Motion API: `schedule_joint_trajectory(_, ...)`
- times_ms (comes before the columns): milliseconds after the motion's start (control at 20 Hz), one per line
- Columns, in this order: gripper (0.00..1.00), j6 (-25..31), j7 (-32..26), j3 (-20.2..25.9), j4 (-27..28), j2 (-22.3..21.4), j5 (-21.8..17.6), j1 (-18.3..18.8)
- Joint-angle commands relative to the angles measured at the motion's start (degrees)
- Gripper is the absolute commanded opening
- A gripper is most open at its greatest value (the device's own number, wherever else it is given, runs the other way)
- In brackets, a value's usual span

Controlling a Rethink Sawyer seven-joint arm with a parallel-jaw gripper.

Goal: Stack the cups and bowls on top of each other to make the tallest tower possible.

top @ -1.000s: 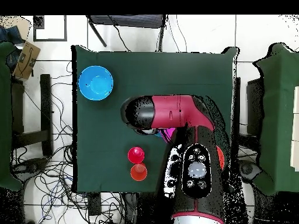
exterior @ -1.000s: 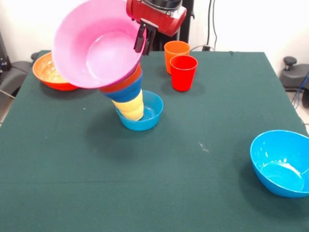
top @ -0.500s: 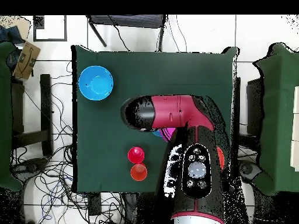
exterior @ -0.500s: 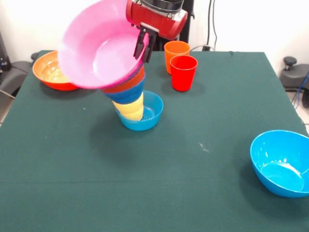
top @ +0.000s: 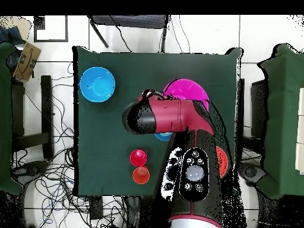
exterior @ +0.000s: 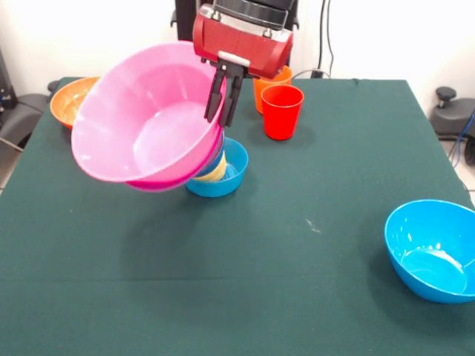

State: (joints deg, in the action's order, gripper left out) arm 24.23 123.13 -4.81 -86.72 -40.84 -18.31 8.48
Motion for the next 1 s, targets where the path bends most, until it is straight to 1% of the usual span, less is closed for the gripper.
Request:
schedule_joint_trajectory(50,0.0,-2.17,5.78,2.93,-5.56,1.36,1.3,0.51)
schedule_joint_trajectory(200,0.0,-1.34,4.71,2.61,-6.93,0.63,1.66,0.92)
schedule_joint_trajectory(300,0.0,1.69,4.03,1.66,-7.72,-0.37,1.94,0.65)
schedule_joint_trajectory(400,0.0,6.37,2.66,0.79,-8.46,-2.02,2.51,0.57)
schedule_joint_trajectory(500,0.0,14.17,2.01,-0.82,-9.04,-5.27,3.89,-1.14)
schedule_joint_trajectory(550,0.0,17.04,1.93,-1.46,-9.53,-6.31,4.58,-1.43)
schedule_joint_trajectory(600,0.0,20.08,2.94,-2.14,-9.82,-7.69,5.42,-3.14)
schedule_joint_trajectory(700,0.0,23.88,4.54,-2.89,-10.18,-9.32,6.57,-5.23)
schedule_joint_trajectory(750,0.0,24.91,4.9,-3.36,-10.57,-10.11,6.72,-5.79)
schedule_joint_trajectory(800,0.0,25.23,6.19,-3.46,-9.63,-8.97,6.84,-6.88)
schedule_joint_trajectory(900,0.0,25.28,7.21,-2.99,-8.87,-7.31,7.58,-7.31)
schedule_joint_trajectory(950,0.0,25.07,7.13,-2.77,-9.25,-7.32,7.98,-7.33)
schedule_joint_trajectory(1000,0.0,24.17,6.81,-1.89,-9.13,-6.14,8.61,-6.8)
